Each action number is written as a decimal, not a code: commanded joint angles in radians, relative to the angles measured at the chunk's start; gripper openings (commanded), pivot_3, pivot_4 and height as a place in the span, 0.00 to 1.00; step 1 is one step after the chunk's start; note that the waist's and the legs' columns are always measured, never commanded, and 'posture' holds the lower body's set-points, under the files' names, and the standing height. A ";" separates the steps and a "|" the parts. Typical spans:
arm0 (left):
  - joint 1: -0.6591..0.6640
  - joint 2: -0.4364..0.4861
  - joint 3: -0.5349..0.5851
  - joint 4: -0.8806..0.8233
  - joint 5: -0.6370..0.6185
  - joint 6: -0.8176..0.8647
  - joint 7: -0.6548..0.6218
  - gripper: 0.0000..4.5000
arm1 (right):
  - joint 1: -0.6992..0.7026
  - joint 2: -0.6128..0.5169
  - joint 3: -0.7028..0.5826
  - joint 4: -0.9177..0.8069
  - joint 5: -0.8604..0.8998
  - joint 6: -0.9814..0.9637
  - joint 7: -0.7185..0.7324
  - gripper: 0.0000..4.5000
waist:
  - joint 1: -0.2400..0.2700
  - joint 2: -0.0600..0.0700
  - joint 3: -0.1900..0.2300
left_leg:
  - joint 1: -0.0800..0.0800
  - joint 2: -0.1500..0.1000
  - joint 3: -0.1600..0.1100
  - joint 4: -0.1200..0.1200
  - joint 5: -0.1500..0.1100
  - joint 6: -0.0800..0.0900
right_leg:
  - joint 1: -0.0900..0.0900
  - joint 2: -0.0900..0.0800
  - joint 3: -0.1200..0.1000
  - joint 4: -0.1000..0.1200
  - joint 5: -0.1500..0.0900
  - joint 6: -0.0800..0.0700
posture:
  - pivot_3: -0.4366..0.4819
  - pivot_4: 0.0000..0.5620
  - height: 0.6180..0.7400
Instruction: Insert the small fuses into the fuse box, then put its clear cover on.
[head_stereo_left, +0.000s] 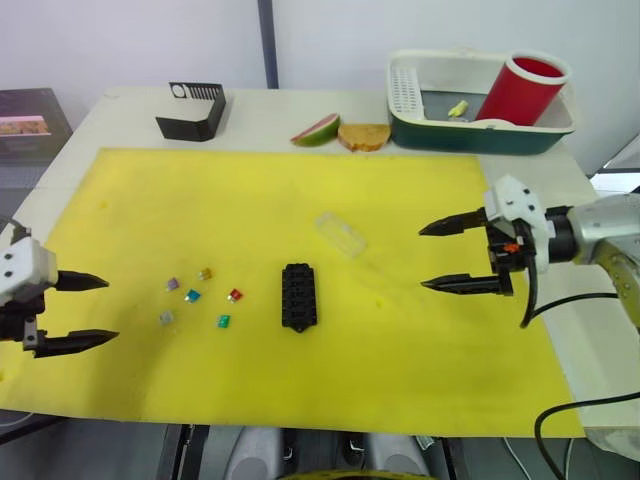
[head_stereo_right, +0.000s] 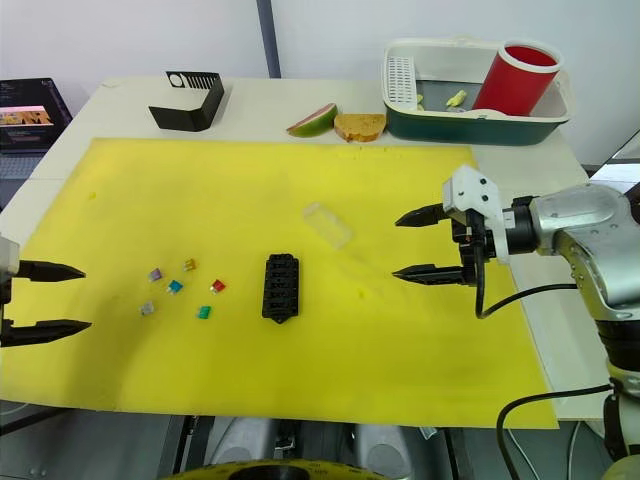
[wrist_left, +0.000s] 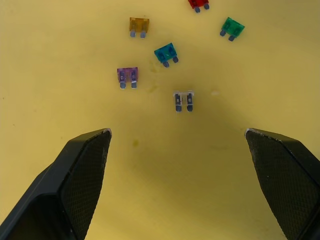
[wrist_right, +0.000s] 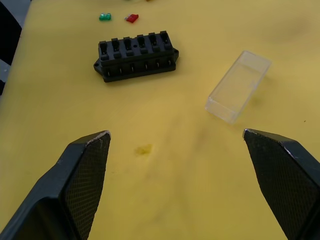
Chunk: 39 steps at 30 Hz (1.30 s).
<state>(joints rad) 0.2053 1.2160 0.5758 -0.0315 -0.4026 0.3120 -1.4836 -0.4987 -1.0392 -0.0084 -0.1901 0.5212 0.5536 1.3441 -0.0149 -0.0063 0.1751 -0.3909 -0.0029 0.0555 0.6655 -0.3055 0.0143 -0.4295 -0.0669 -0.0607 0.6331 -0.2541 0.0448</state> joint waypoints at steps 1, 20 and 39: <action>-0.003 0.000 0.044 0.005 0.002 -0.019 -0.005 1.00 | -0.015 -0.007 -0.010 -0.003 -0.008 -0.024 0.013 1.00 | 0.000 0.000 0.000 | 0.000 0.000 0.000 0.000 0.000 0.000 | 0.000 0.000 0.000 0.000 0.000 0.000 | 0.48 0.27 1.00; -0.001 0.004 0.037 0.019 0.011 -0.025 0.005 1.00 | -0.021 0.011 -0.007 0.007 -0.012 -0.032 0.004 1.00 | 0.000 0.000 0.000 | 0.000 0.000 0.000 0.001 0.000 0.000 | 0.000 0.000 0.000 0.002 0.000 0.001 | 0.48 0.27 1.00; 0.023 -0.044 0.016 0.080 -0.147 0.335 0.002 1.00 | -0.127 0.196 0.064 -0.151 0.075 0.150 -0.156 1.00 | -0.004 -0.001 -0.001 | 0.001 0.000 0.000 0.003 0.001 -0.002 | -0.003 0.000 0.000 0.012 0.000 0.001 | 0.48 0.27 1.00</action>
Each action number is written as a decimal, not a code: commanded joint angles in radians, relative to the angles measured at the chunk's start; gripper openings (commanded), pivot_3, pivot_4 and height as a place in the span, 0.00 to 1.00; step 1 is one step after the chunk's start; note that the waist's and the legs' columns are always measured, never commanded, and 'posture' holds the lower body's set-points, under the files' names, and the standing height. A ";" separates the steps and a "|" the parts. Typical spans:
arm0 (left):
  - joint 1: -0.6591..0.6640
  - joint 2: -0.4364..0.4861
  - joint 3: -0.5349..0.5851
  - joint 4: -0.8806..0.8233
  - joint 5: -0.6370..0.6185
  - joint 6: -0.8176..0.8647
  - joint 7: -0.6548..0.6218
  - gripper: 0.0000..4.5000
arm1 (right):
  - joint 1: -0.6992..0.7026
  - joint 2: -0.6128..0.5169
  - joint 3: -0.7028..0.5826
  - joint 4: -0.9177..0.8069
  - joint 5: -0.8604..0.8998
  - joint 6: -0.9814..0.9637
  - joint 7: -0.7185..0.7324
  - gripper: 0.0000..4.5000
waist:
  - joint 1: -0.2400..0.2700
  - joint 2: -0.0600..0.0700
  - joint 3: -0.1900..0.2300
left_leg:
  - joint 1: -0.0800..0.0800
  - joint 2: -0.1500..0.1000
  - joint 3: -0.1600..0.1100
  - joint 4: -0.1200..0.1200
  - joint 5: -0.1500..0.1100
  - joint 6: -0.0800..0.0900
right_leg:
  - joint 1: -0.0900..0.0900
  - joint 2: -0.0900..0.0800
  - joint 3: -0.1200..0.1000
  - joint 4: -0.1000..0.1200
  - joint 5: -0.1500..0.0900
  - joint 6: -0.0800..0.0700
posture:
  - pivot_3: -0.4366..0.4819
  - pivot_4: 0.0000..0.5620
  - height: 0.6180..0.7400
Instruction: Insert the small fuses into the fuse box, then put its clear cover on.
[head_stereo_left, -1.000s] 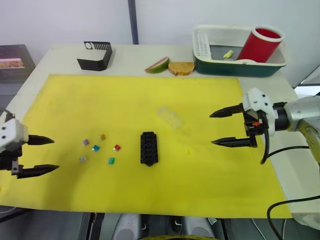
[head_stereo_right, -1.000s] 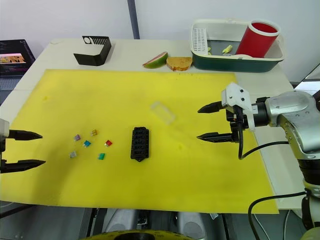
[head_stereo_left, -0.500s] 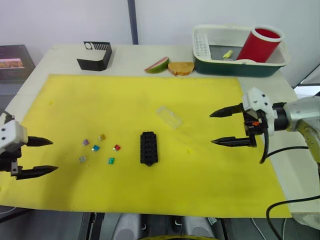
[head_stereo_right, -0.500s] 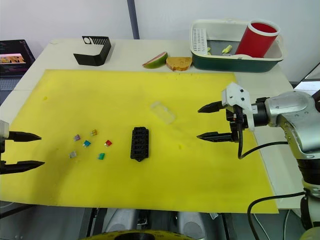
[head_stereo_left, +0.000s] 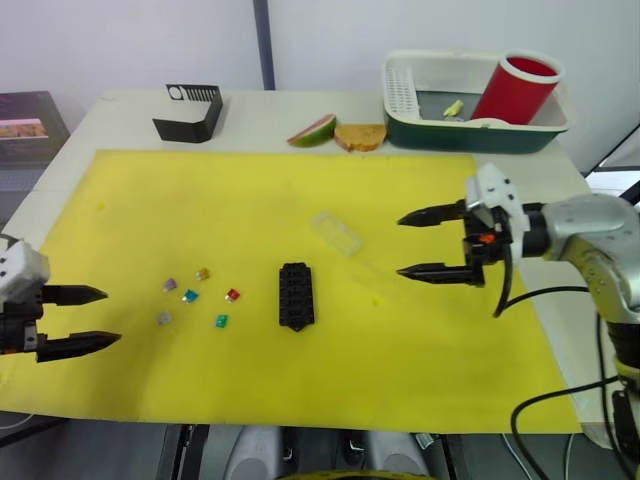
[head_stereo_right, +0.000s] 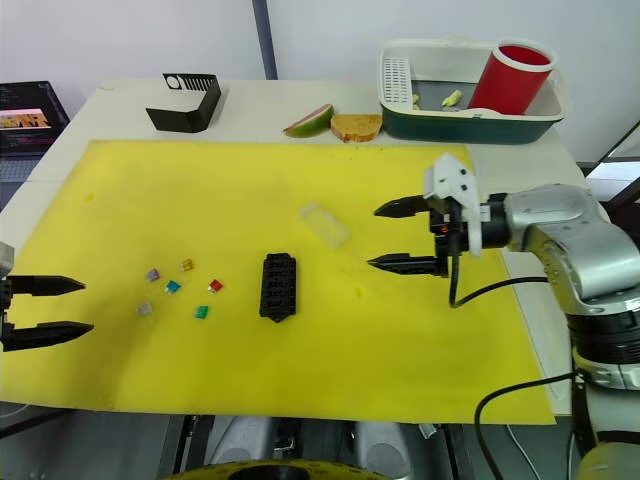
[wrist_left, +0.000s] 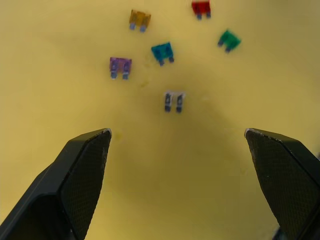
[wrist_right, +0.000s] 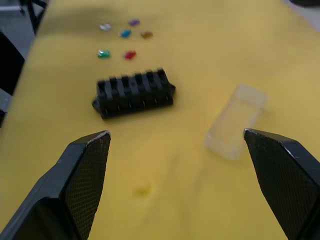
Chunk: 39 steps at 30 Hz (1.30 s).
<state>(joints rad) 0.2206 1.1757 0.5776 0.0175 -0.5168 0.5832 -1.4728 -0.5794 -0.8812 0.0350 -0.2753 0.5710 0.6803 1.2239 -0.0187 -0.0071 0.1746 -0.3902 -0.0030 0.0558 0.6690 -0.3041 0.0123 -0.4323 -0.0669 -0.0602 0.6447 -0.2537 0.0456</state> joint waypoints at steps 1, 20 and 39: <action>0.011 -0.007 0.004 0.040 -0.042 0.087 -0.012 1.00 | -0.061 0.059 0.035 -0.075 0.025 0.034 -0.049 1.00 | 0.000 0.000 0.000 | 0.000 0.000 0.000 0.000 0.000 0.000 | 0.000 0.000 0.000 0.001 0.000 0.000 | 0.48 0.27 1.00; -0.253 -0.035 -0.122 0.287 -0.180 0.533 0.098 0.61 | -0.075 0.218 0.180 -0.186 -0.026 0.037 -0.164 1.00 | 0.001 -0.004 -0.002 | -0.005 0.000 -0.002 0.012 -0.001 0.002 | -0.001 0.000 0.000 0.006 0.000 0.000 | 0.48 0.27 1.00; -0.399 -0.115 -0.345 0.281 -0.177 0.554 0.129 0.61 | -0.064 0.222 0.172 -0.231 -0.021 0.057 -0.220 1.00 | 0.004 -0.004 -0.002 | -0.004 0.000 -0.002 0.012 -0.001 0.002 | -0.001 0.000 0.001 0.006 0.000 0.000 | 0.48 0.27 1.00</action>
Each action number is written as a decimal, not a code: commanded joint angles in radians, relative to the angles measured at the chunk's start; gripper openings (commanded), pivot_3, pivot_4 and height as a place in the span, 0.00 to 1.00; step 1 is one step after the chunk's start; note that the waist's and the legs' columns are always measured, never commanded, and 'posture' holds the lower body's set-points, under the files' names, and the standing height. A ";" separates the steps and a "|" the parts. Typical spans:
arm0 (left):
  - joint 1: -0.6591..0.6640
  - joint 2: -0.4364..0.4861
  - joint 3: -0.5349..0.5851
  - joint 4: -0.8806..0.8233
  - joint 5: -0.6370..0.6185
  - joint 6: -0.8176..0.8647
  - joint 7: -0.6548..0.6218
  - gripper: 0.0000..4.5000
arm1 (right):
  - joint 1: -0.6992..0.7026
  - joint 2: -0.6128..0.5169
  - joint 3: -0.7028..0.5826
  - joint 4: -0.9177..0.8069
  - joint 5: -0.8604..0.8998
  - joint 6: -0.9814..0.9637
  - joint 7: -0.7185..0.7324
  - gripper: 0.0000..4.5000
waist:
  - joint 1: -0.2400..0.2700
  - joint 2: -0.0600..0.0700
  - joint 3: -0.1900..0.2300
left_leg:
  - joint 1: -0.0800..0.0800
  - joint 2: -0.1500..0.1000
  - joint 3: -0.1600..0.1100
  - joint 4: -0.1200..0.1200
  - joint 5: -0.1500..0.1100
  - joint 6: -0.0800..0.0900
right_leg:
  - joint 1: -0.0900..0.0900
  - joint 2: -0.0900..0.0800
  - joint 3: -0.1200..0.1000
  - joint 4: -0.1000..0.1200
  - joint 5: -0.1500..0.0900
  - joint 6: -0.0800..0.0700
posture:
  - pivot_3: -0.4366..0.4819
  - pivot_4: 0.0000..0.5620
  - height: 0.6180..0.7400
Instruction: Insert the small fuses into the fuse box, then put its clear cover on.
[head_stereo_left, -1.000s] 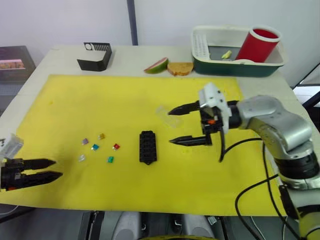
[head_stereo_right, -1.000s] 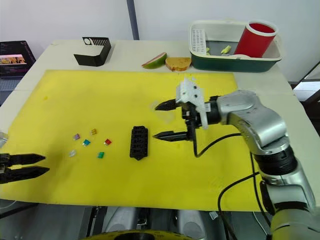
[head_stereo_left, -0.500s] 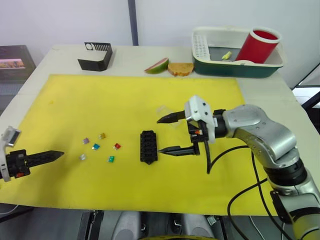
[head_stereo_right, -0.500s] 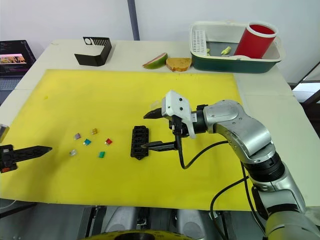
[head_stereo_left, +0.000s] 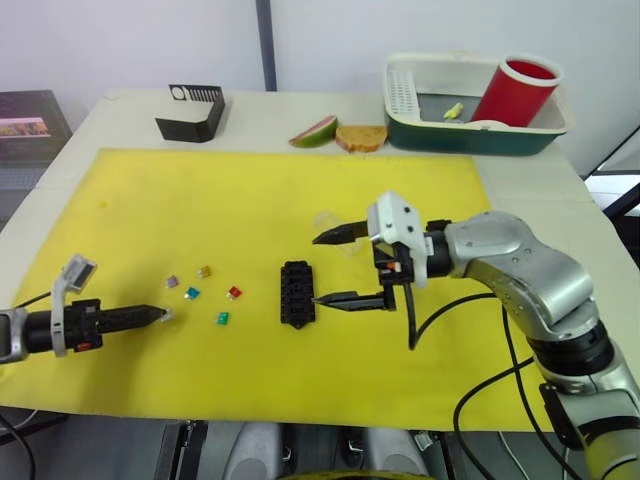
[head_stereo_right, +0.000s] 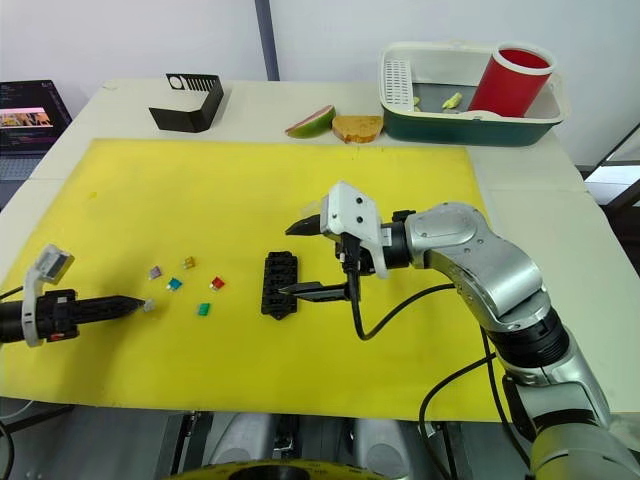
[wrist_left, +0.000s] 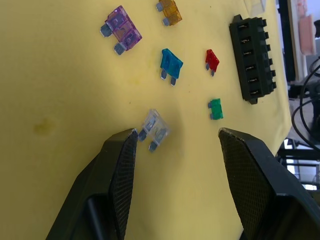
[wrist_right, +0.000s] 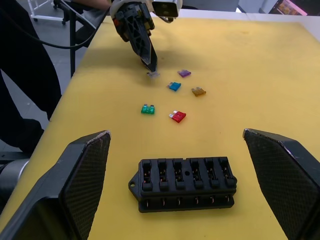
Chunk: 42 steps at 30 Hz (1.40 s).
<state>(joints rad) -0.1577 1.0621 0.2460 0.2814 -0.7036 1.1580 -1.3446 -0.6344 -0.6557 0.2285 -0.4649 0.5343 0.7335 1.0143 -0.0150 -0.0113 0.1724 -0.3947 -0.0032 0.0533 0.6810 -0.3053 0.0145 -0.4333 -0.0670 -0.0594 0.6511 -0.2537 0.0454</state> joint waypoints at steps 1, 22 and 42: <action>-0.027 -0.002 -0.019 0.024 0.012 -0.024 -0.002 0.61 | -0.009 -0.004 -0.023 -0.044 0.017 0.007 -0.012 1.00 | 0.000 0.000 0.000 | 0.000 0.000 0.000 0.000 0.000 0.000 | 0.000 0.000 0.000 0.000 0.000 0.000 | 0.48 0.27 1.00; -0.041 0.005 -0.116 0.078 0.070 -0.118 -0.074 0.61 | -0.029 -0.005 -0.027 -0.050 0.030 0.024 -0.032 1.00 | 0.000 0.000 0.000 | 0.000 0.000 0.000 0.000 0.000 0.000 | 0.000 0.000 0.000 0.000 0.000 0.000 | 0.48 0.27 1.00; -0.058 -0.004 -0.118 0.192 0.123 -0.180 -0.077 0.19 | -0.027 -0.008 -0.020 -0.055 0.030 0.023 -0.035 1.00 | -0.004 0.000 0.000 | 0.000 0.000 0.000 0.000 0.000 0.000 | 0.000 0.000 0.000 0.000 0.000 0.000 | 0.48 0.27 1.00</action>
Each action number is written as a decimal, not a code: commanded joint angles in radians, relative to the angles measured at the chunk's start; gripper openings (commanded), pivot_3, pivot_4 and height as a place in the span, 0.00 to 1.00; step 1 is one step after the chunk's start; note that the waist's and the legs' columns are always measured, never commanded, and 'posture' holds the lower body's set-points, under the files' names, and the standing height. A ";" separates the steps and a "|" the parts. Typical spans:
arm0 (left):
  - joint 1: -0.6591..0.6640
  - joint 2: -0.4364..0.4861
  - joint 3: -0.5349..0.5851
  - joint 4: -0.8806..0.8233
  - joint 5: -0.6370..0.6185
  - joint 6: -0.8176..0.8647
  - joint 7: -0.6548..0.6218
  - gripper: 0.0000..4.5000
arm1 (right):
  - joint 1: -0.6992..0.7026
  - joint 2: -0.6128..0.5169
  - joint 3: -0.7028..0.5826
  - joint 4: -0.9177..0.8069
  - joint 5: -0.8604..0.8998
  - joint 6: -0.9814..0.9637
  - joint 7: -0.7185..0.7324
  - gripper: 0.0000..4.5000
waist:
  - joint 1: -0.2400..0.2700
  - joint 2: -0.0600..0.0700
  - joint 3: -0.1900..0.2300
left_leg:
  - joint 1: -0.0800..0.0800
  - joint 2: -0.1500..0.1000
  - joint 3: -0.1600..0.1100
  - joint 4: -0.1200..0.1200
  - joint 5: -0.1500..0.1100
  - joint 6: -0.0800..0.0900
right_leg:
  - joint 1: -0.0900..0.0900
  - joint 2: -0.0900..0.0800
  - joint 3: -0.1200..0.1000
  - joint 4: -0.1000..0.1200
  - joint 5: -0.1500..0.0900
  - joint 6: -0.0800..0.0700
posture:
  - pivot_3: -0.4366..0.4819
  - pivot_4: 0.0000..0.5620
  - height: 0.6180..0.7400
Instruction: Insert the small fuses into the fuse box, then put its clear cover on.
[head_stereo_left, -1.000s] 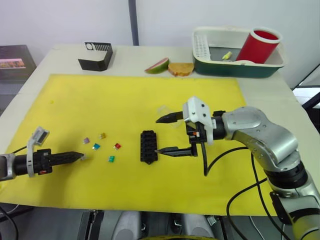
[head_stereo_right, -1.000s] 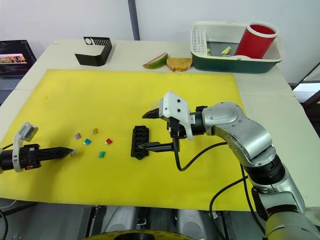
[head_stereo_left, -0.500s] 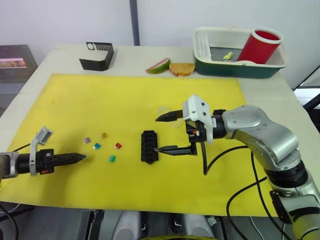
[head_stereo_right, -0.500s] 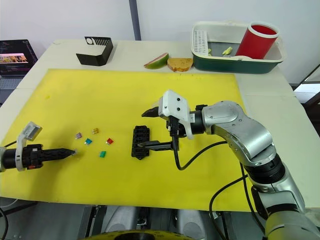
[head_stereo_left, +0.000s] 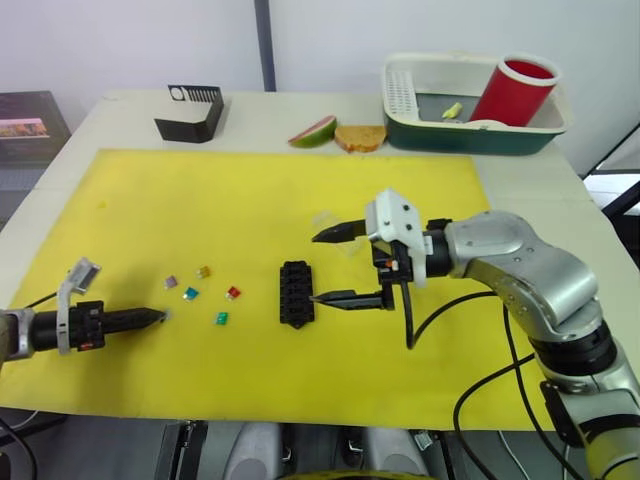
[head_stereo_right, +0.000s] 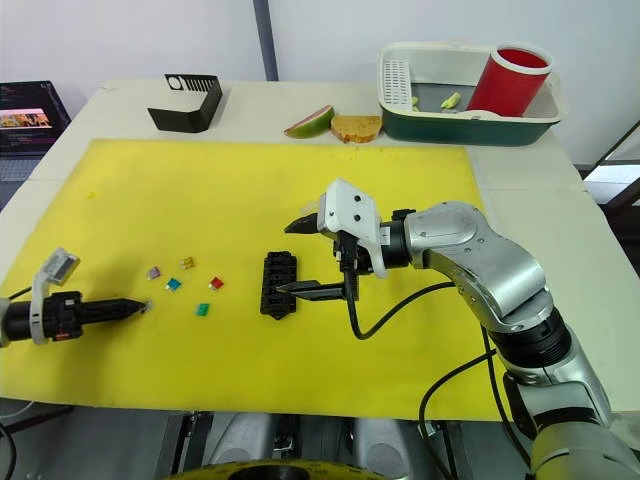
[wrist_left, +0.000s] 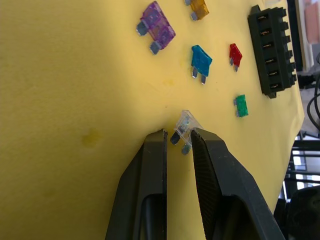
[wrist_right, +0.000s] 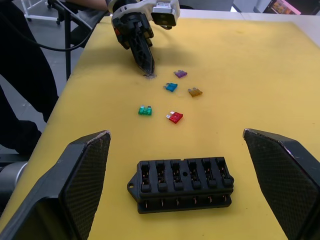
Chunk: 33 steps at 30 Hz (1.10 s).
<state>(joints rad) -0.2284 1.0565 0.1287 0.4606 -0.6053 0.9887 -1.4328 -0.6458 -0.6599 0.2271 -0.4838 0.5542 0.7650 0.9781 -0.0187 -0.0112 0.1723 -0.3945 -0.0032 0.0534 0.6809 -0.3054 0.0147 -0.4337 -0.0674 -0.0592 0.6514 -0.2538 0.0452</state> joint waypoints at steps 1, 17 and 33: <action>0.016 -0.001 -0.001 -0.003 0.019 -0.009 0.010 0.19 | -0.017 -0.004 -0.018 -0.034 0.009 -0.010 0.003 1.00 | 0.000 0.000 0.000 | 0.000 0.000 0.000 0.000 0.000 0.000 | 0.000 0.000 0.000 0.000 0.000 0.000 | 0.48 0.27 1.00; 0.055 -0.026 0.005 -0.079 0.015 -0.056 0.017 0.01 | -0.017 -0.002 -0.007 -0.027 -0.002 -0.024 0.013 1.00 | 0.003 0.000 0.000 | 0.000 0.000 0.000 0.000 0.000 0.000 | 0.000 0.000 0.000 -0.001 0.000 0.000 | 0.48 0.27 1.00; 0.086 -0.017 0.078 -0.135 -0.027 -0.032 0.033 0.01 | -0.010 0.003 0.000 -0.018 -0.017 -0.037 0.031 1.00 | 0.004 0.000 0.000 | 0.000 0.000 0.000 0.000 0.000 0.000 | 0.000 0.000 0.000 -0.001 0.000 0.000 | 0.48 0.27 1.00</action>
<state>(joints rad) -0.1520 1.0343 0.1839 0.3359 -0.6245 0.9542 -1.4035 -0.6459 -0.6584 0.2302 -0.4833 0.5341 0.7478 1.0054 -0.0152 -0.0111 0.1724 -0.3948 -0.0033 0.0534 0.6809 -0.3056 0.0149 -0.4335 -0.0677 -0.0591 0.6505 -0.2540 0.0448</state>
